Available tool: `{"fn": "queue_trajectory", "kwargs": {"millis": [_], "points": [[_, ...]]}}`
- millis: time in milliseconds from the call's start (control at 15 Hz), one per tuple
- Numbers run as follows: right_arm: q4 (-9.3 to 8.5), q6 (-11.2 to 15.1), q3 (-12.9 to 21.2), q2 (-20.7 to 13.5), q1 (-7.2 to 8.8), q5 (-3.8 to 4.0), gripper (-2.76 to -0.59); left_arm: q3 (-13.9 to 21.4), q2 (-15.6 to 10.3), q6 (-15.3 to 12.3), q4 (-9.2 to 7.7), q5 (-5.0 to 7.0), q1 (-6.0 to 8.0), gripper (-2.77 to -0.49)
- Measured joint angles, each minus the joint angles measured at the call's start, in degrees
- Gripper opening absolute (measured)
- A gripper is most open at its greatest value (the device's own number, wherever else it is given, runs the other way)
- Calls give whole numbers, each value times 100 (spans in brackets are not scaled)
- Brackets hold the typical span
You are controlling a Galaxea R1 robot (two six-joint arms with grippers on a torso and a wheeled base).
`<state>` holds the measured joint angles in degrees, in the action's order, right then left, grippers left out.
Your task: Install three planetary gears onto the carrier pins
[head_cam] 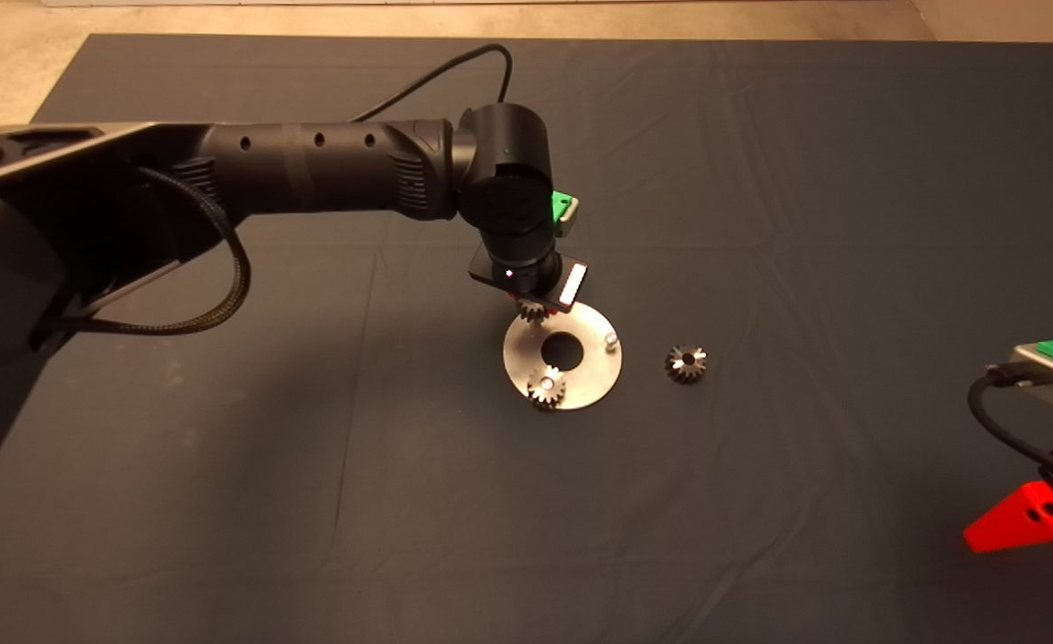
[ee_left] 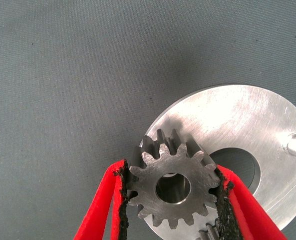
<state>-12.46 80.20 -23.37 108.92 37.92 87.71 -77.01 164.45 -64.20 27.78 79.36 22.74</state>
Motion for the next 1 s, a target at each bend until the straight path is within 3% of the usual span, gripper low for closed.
{"fn": "queue_trajectory", "kwargs": {"millis": [400,867,1000], "points": [[0,0,0,0,0,0,-60,0,0,0,-9,12,0,-221],[0,0,0,-2,0,0,-60,2,-12,0,-9,49,1,-185],[0,0,0,-5,0,0,-60,114,-88,-42,-24,51,88,-179]]}}
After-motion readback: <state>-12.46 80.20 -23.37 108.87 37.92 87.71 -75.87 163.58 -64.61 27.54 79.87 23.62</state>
